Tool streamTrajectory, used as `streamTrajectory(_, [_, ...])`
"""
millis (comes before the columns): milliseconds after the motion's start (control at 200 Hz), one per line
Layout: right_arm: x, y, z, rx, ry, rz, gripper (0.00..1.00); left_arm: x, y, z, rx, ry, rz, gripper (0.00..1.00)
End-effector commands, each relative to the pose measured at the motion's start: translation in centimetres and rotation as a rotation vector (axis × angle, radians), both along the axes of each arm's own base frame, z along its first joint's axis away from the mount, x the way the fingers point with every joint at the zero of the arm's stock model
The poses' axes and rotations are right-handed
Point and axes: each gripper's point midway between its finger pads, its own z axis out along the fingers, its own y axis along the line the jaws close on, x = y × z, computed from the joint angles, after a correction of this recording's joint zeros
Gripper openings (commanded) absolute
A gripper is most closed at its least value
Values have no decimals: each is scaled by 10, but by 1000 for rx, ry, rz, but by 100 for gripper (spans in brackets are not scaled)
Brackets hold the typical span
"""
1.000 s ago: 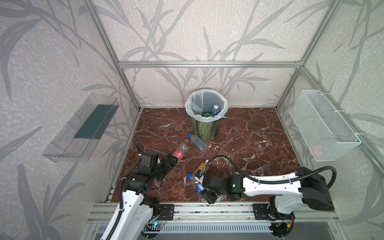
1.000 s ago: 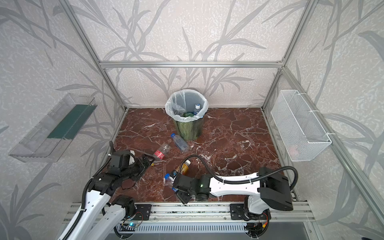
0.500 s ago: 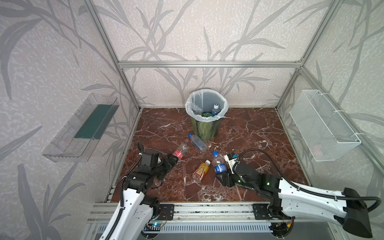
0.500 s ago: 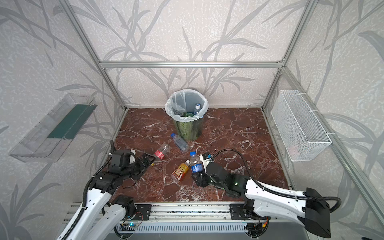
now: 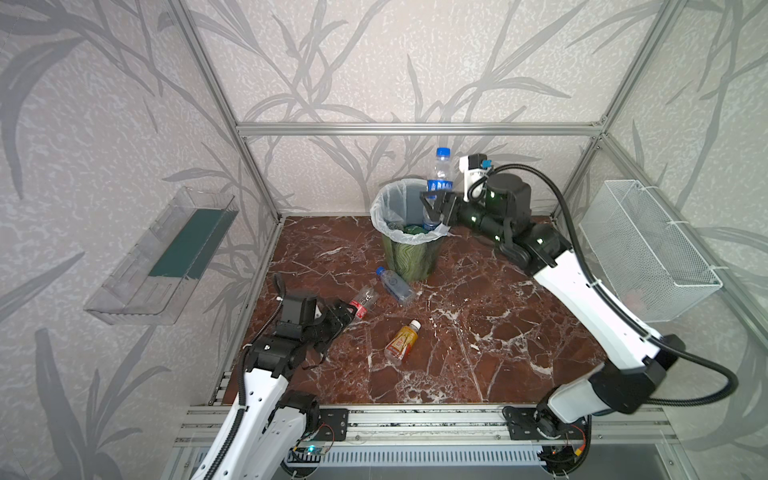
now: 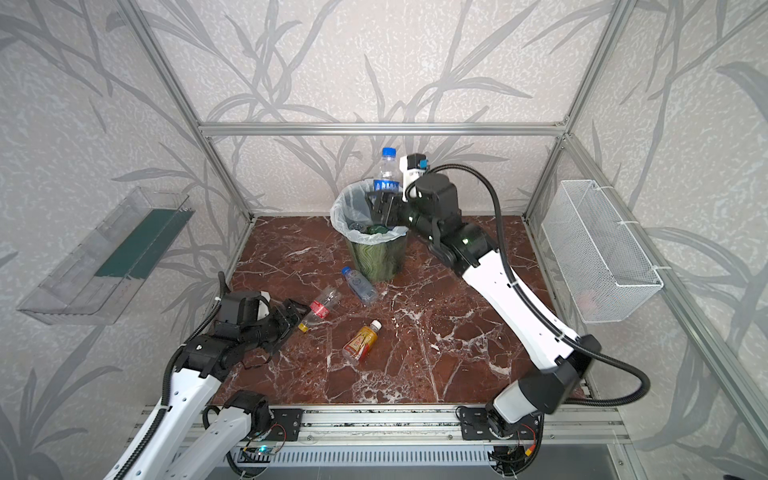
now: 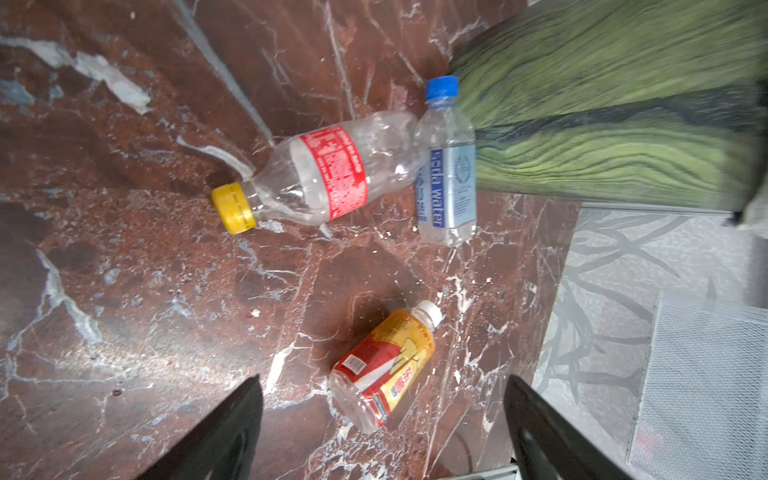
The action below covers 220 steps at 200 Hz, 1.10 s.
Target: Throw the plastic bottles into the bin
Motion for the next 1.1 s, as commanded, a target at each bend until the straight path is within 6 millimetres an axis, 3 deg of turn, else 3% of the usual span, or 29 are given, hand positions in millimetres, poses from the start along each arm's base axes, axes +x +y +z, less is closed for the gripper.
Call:
streamTrajectory(0, [-7, 10, -65, -167, 209, 86, 94, -8, 8, 18, 34, -39, 7, 91])
streamTrajectory(55, [-11, 5, -70, -150, 206, 60, 100, -12, 9, 16, 39, -39, 8, 91])
streamTrajectory(165, [-37, -23, -72, -99, 158, -1, 99, -18, 7, 1, 26, -10, -1, 91])
streamTrajectory(280, [-74, -57, -100, -117, 180, -50, 99, -19, 4, -11, 9, 8, -10, 91])
streamTrajectory(440, [-115, -94, -183, -178, 329, -99, 96, -15, -2, -19, -15, 2, -36, 91])
streamTrajectory(550, [-138, -104, -235, -168, 443, -106, 95, -11, -12, -15, -37, -38, -99, 90])
streamTrajectory(705, [-161, -112, -287, -154, 553, -103, 93, -13, -23, -9, -30, -49, -181, 89])
streamTrajectory(855, [-171, -112, -313, -135, 609, -93, 92, -17, -41, -15, 30, -41, -276, 89])
streamTrajectory(1095, [-180, -113, -323, -101, 638, -86, 90, -14, -72, -30, 141, -30, -397, 89])
